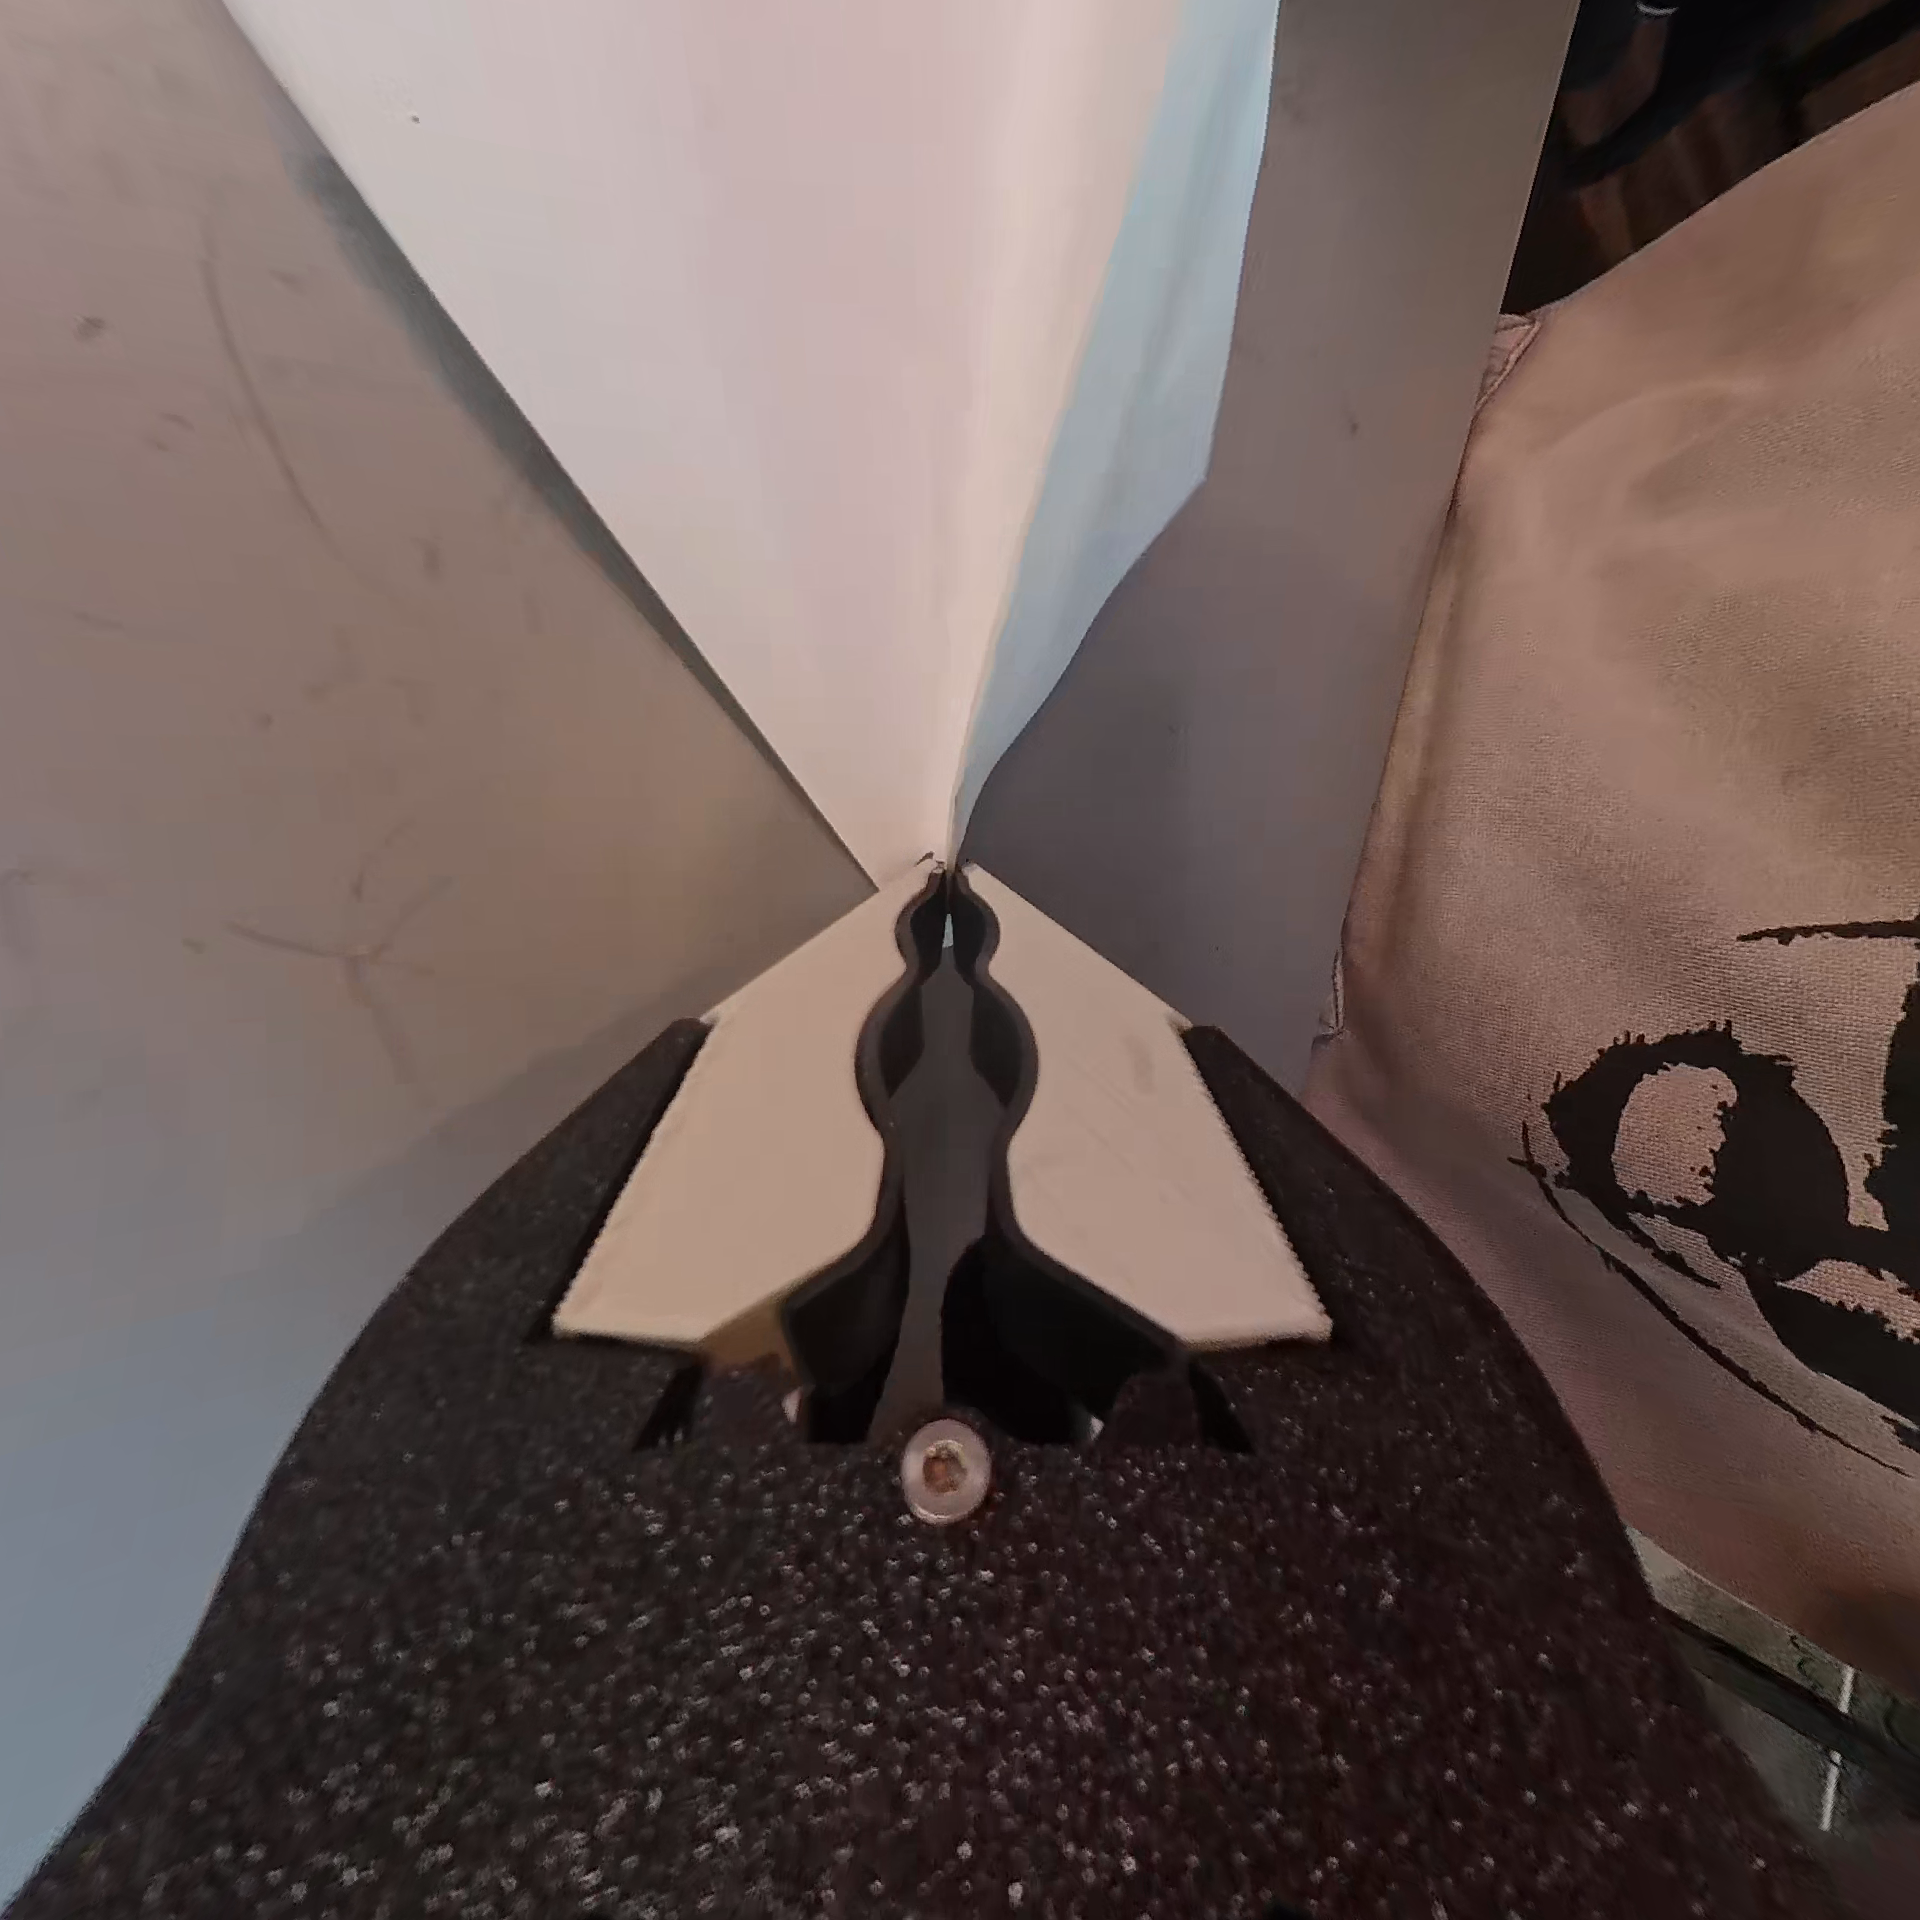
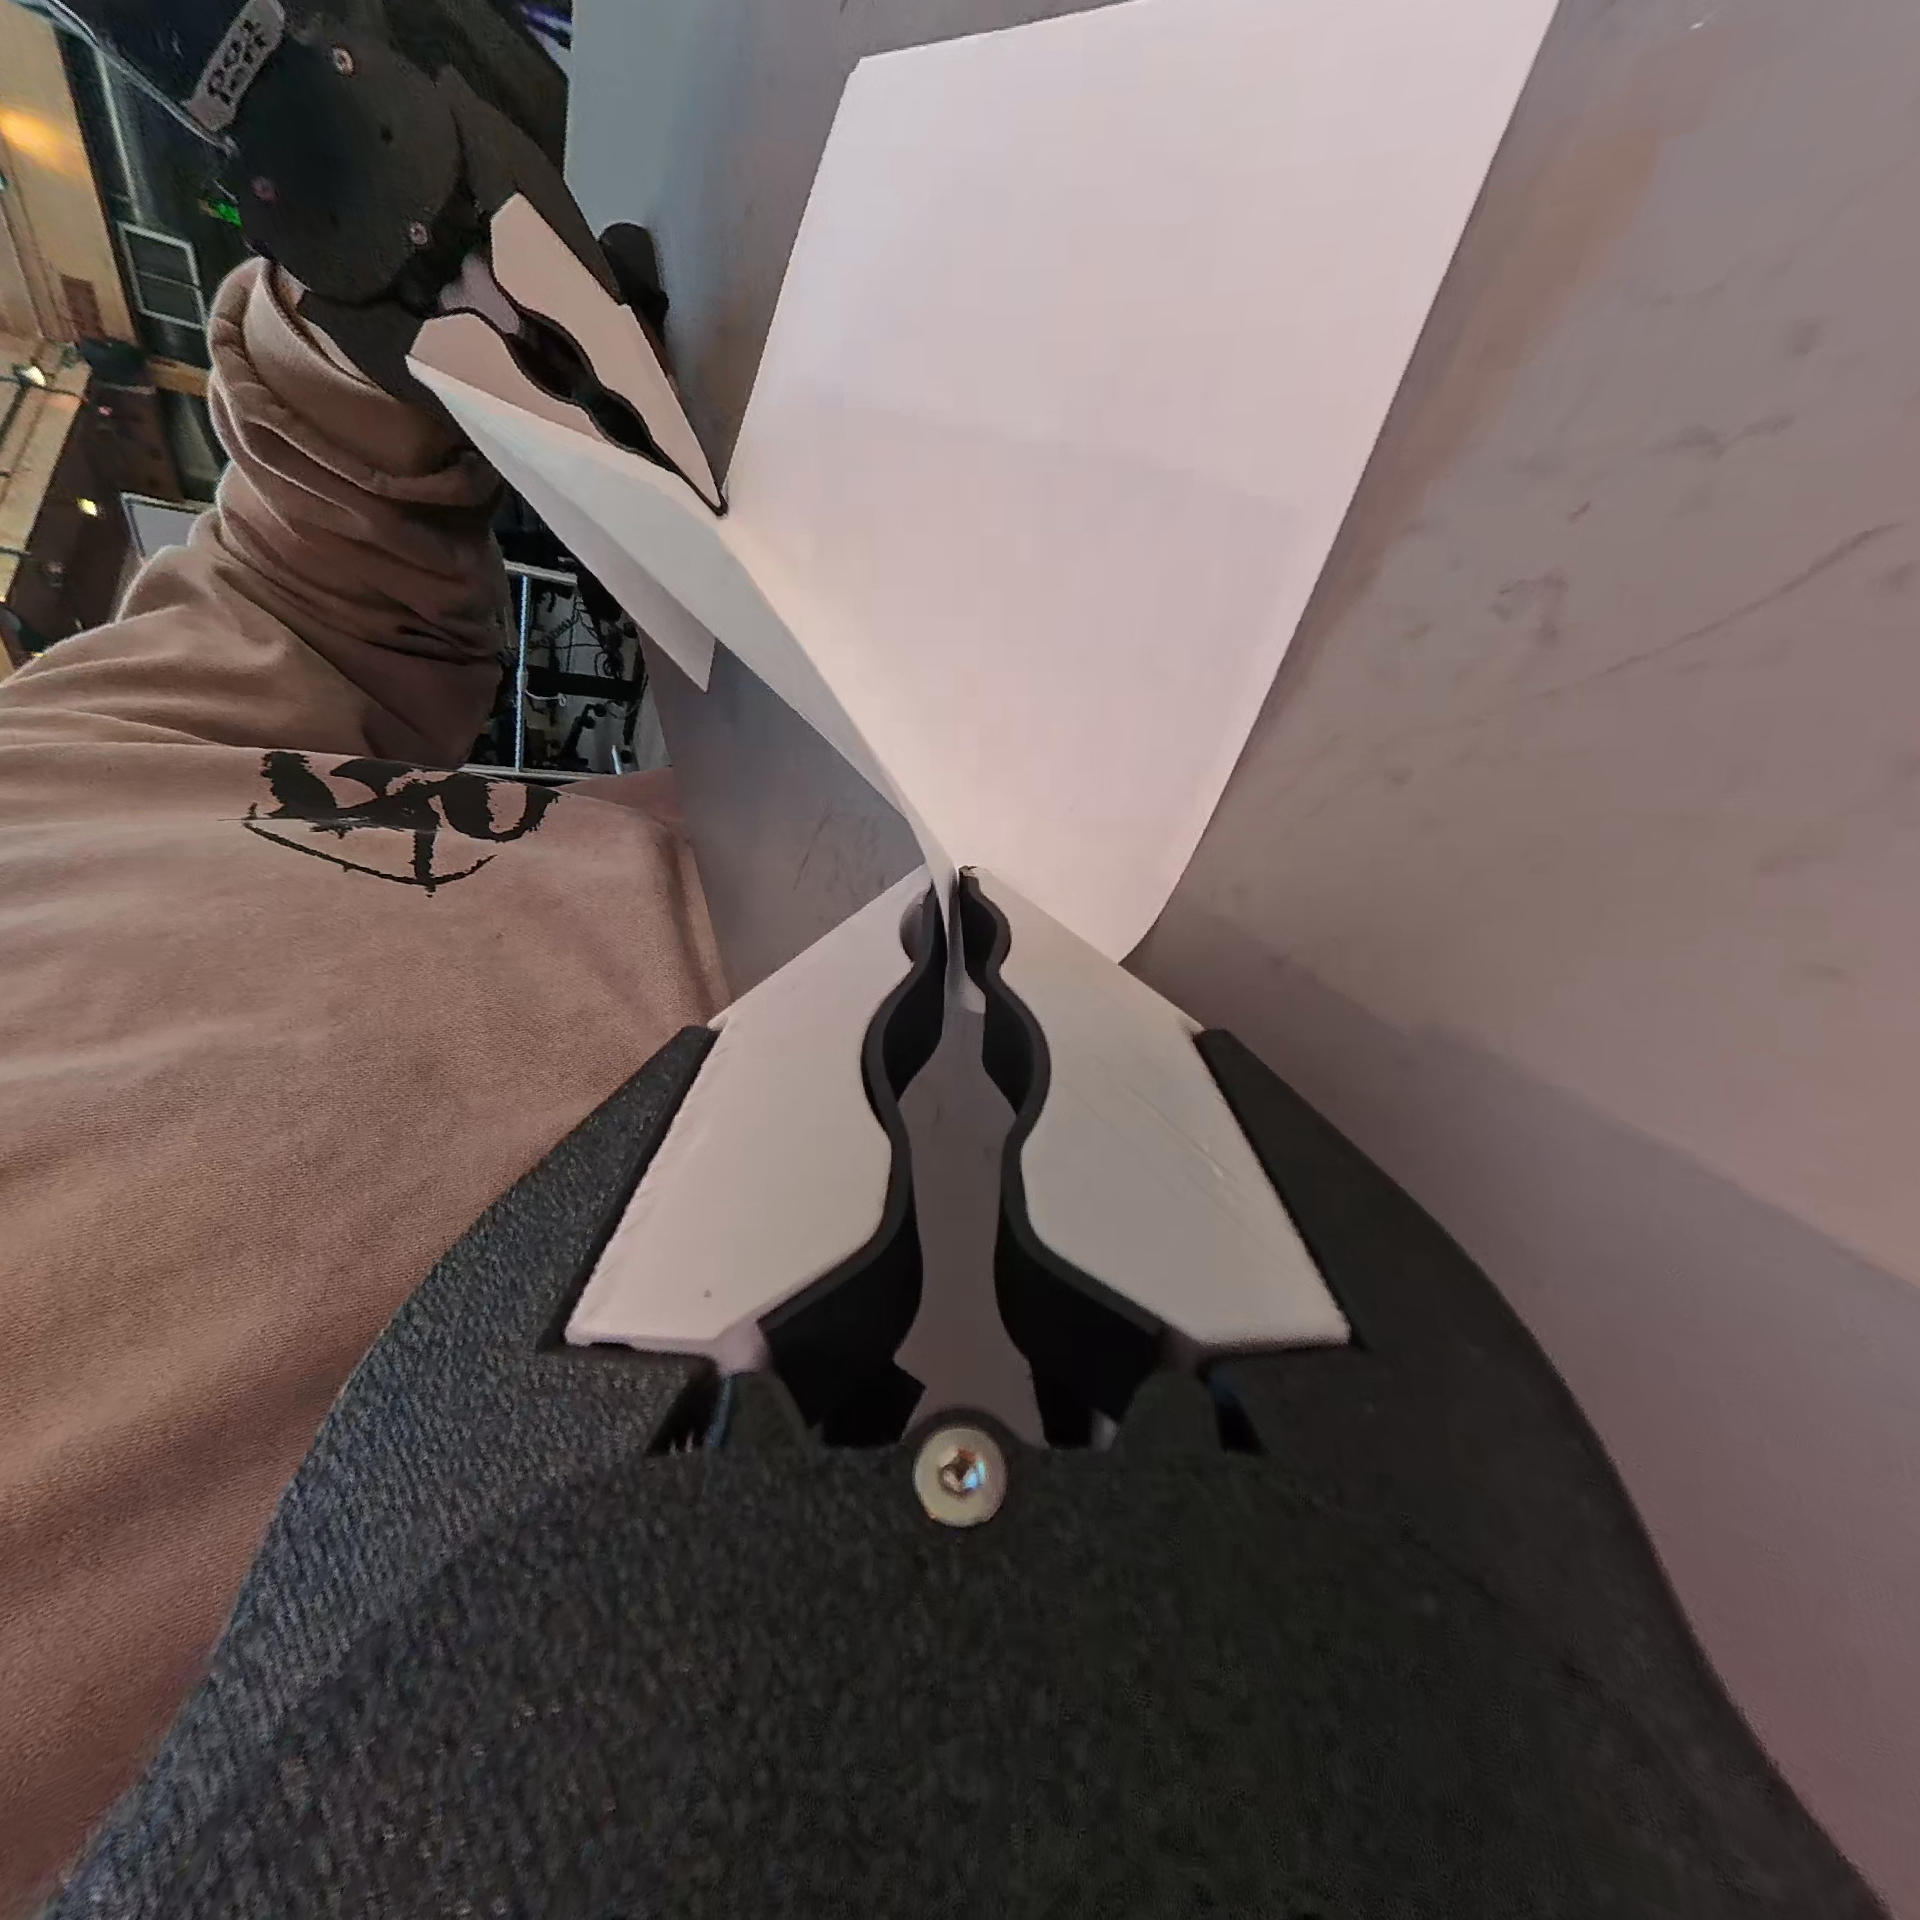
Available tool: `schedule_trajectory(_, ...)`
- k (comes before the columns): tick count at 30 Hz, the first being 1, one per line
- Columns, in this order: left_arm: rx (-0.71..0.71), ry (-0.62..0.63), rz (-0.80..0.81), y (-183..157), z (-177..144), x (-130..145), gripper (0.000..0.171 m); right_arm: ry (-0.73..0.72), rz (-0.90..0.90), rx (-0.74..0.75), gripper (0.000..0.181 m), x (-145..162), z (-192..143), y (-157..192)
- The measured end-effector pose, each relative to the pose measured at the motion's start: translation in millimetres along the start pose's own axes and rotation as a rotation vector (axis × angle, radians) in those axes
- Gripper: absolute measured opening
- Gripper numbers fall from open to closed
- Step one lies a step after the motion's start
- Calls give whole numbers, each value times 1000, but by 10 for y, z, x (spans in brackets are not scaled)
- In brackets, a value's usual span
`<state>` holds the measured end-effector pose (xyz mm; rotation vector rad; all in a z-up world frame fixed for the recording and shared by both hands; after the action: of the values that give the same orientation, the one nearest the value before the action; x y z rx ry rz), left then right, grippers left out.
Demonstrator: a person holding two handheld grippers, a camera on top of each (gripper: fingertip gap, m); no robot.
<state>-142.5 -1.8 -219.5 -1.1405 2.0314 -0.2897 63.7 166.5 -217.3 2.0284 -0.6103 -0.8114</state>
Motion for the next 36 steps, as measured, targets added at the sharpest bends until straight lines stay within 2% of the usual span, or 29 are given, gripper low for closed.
schedule_trajectory(4,15,13,-83,12,1,-11,0,-5,-5,4,0,-34,-3,2)
schedule_trajectory(9,77,-36,-251,66,-12,-23,0,-18,-14,6,0,-93,-10,2)
schedule_trajectory(16,104,-64,-327,80,-12,-25,0,-67,-41,28,4,-251,-3,-42)
schedule_trajectory(19,119,-87,-351,92,-9,-32,0,-115,-115,83,7,-348,-3,-59)
schedule_trajectory(22,134,-113,-376,111,-2,-53,0,-193,-331,252,15,-497,-47,-12)
schedule_trajectory(25,145,-117,-386,120,3,-63,0,-278,-546,378,28,-682,-156,224)
schedule_trajectory(28,152,-119,-396,124,7,-69,0,-412,-731,510,29,-890,-425,422)
schedule_trajectory(30,158,-128,-408,130,6,-73,0,-492,-909,494,26,-920,-517,710)
schedule_trajectory(31,160,-132,-414,134,6,-75,0,-490,-1017,461,24,-862,-474,879)
schedule_trajectory(33,160,-137,-420,138,5,-79,0,-384,-1214,349,17,-598,-189,1141)
schedule_trajectory(36,165,-139,-429,144,7,-86,0,-186,-1463,288,18,-186,439,1222)
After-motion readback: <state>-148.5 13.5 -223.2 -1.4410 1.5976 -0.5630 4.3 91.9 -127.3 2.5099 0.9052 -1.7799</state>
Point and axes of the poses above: each gripper's, where its closed fingertips meet, z out along the fingers, x out of its underside, y = z × x across the jaws, the point moved 3 cm from there along -z, back along the fingers, and after that the axes turned 8 degrees about -y, right-handed, at the moved point
